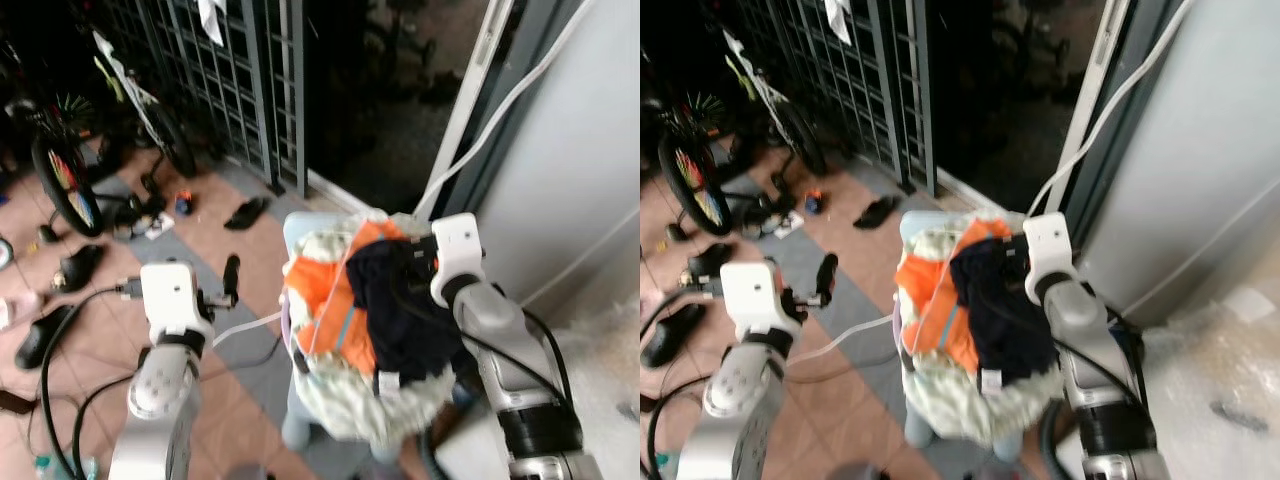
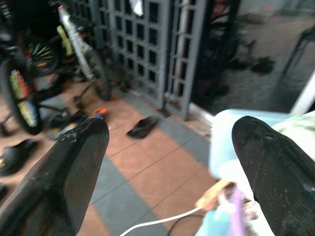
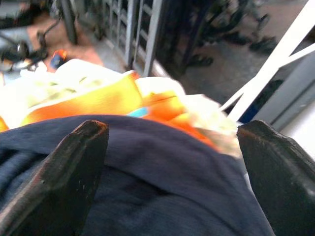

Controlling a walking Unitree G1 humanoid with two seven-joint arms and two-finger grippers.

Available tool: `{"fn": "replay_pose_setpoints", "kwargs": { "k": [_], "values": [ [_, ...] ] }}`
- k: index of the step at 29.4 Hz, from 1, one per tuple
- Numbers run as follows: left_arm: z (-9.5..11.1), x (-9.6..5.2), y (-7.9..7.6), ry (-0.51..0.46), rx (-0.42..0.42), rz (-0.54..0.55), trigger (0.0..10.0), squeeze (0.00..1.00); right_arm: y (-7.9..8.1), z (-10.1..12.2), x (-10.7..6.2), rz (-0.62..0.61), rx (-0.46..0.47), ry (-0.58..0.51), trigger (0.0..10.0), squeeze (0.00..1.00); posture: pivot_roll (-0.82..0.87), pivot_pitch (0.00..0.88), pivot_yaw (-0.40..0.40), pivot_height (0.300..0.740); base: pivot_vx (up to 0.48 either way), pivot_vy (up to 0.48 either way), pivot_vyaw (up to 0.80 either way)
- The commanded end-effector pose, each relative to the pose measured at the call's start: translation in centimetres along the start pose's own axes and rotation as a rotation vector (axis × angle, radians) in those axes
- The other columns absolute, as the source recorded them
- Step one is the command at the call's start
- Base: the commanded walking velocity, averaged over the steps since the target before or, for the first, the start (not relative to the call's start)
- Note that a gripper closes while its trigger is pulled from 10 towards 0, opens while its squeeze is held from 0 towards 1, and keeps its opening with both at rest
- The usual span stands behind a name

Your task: Clothes washing

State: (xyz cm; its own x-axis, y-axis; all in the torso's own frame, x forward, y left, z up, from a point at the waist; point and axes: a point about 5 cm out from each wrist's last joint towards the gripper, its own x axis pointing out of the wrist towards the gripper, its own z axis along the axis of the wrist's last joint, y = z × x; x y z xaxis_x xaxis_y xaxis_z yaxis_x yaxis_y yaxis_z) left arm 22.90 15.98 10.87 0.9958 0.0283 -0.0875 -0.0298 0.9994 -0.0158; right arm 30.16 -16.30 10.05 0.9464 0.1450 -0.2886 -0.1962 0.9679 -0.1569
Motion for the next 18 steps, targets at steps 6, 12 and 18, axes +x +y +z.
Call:
{"fn": "replay_pose_setpoints", "kwargs": {
  "k": [6,12,18],
  "values": [
    [0.1,-0.1,0.0,-0.001,0.018,0.001,10.0,0.0,-0.7,-1.2,-0.4,-0.032,0.017,0.07,10.0,0.0,0.01,0.0,-0.006,0.74,0.0,-0.358,0.0],
    [0.1,0.0,0.0,0.001,0.021,0.002,10.0,0.0,-0.6,-1.4,-0.7,-0.029,0.018,0.086,10.0,0.0,0.01,0.0,-0.006,0.74,0.0,-0.282,0.0],
    [0.1,0.1,0.0,-0.009,-0.003,0.012,10.0,0.0,-0.3,-1.9,-0.9,0.015,0.035,0.113,10.0,0.0,0.01,0.0,-0.008,0.74,0.0,0.0,0.0]
  ]
}}
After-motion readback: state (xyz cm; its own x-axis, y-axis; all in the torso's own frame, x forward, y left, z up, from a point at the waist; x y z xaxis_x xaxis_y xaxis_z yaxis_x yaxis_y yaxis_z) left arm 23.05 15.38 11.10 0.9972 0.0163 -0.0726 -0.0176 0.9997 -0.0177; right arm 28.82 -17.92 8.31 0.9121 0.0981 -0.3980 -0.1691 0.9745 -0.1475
